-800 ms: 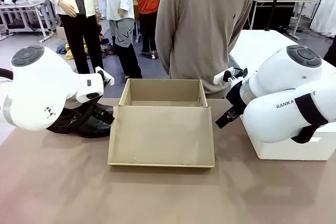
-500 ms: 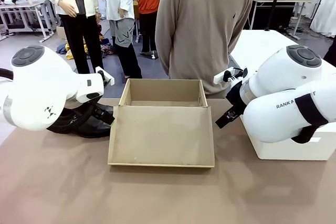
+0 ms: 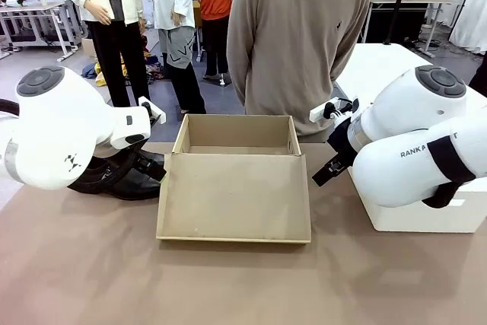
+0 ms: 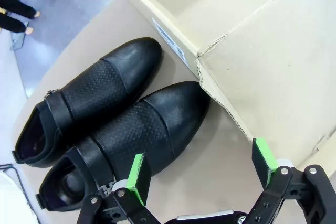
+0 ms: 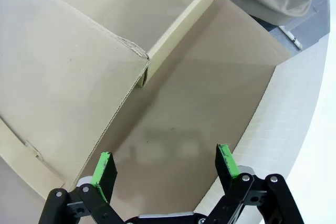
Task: Pack the shoes into the box.
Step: Place one shoe of the Shoes into the Shoes Box.
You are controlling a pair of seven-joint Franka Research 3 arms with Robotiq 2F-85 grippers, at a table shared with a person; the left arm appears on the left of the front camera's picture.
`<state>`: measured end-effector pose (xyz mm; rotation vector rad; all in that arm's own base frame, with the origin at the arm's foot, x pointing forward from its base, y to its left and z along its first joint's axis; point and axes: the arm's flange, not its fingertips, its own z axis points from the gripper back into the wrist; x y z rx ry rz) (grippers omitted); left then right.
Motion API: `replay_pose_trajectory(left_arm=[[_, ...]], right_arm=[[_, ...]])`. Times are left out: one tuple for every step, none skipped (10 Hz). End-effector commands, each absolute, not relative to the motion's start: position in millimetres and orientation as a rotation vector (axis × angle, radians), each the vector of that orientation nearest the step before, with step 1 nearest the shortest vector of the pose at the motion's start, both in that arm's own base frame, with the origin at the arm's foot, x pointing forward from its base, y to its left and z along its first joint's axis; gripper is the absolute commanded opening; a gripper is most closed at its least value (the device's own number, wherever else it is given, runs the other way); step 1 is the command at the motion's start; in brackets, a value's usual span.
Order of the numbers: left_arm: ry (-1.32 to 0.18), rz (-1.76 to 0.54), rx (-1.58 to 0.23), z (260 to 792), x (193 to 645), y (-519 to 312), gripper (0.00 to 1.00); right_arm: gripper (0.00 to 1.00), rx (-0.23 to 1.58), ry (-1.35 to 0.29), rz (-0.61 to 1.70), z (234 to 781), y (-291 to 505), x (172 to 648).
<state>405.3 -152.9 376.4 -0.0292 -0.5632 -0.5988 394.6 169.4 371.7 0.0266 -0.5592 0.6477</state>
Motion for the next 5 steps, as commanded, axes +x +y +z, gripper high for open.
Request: replay_pose_trajectory(left_arm=[[-0.563,-0.598,-0.029,376.2,405.3,-152.5,1.00],[-0.563,-0.598,-0.029,376.2,405.3,-152.5,1.00],[-0.563,-0.598,-0.029,376.2,405.3,-152.5,1.00],[-0.563,-0.598,-0.029,376.2,405.3,-152.5,1.00],[-0.563,-0.598,-0.029,376.2,405.3,-152.5,1.00]], right_arm=[[1.00,0.027,-0.560,0.647,371.8,169.3,394.6],[1.00,0.027,-0.560,0.647,371.8,169.3,394.6],[1.00,0.027,-0.560,0.647,371.8,169.3,394.6],[1.00,0.027,-0.560,0.647,371.8,169.3,394.6],[1.00,0.027,-0.560,0.647,371.8,169.3,394.6]])
